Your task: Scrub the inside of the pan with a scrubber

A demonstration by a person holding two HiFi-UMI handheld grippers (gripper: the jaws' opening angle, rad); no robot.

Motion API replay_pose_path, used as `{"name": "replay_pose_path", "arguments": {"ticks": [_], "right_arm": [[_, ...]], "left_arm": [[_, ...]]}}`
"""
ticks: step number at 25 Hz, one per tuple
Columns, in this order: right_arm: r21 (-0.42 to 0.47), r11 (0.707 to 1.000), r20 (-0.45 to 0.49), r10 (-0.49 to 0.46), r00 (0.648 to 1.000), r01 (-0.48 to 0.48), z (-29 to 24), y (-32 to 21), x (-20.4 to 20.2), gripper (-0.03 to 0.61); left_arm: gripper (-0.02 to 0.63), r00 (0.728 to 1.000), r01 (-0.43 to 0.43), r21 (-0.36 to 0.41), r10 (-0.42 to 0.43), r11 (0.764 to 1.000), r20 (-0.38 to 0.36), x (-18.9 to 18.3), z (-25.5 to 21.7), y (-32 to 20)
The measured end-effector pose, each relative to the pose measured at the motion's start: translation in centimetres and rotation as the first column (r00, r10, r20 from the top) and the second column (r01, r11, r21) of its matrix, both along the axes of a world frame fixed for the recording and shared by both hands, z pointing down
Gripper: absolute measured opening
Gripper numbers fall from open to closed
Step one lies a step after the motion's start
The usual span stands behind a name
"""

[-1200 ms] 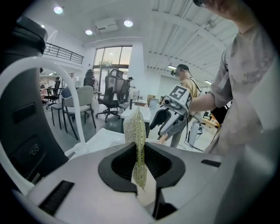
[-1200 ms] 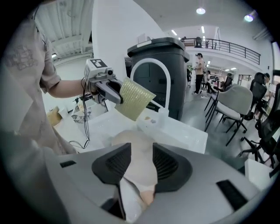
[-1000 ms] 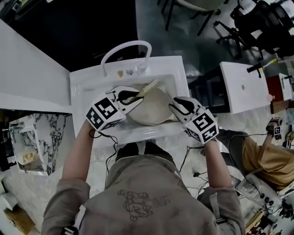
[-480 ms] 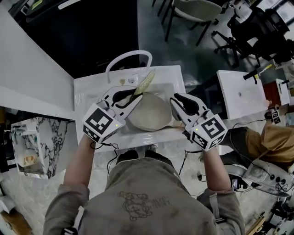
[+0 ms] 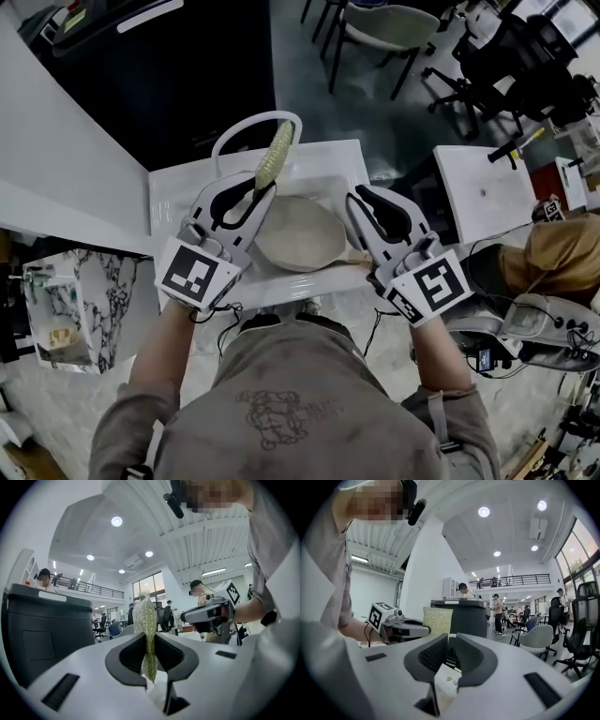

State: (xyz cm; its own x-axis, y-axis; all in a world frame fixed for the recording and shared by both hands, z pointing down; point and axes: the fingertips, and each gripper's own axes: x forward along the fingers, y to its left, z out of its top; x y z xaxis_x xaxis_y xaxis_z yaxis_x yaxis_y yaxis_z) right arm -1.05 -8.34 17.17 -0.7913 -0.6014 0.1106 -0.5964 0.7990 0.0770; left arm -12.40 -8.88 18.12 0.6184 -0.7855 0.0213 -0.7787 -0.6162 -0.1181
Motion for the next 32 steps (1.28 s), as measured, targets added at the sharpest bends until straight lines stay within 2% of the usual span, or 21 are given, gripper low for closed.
{"name": "replay_pose_path", "arguments": {"ticks": [7,11,18,25,32], "right_arm": [[0.043,0.999,0.072,0.008,0.997,-0.011,-2.1,1.6,0.0,0.055],[0.060,0.998,0.088,0.021,0.996,-0.027,-2.1,2.3,0.1,0.048],[0.043,0.999,0.078,0.021,0.997,-0.024,-0.7,3.3,-1.0,0.041],[0.019,1.000,0.019,0.015,1.000,-0.016,1.6,3.8,-1.5,0.035],[-0.004,1.000,-0.001,0.018,1.000,-0.018,2.5,3.8,-1.5,0.035]], "left_arm": [[0.060,0.999,0.050,0.044,-0.051,0.998,0.005,-0.2,-1.0,1.9],[0.060,0.993,0.098,0.088,-0.102,0.991,0.051,-0.3,-1.1,2.9],[0.060,0.984,0.107,0.121,-0.123,0.987,0.128,-0.4,0.2,3.9],[0.060,0.985,0.152,0.058,-0.156,0.987,0.074,-1.0,1.6,4.1],[0.060,0.984,0.162,0.025,-0.163,0.987,0.076,-1.3,2.6,4.4]]}}
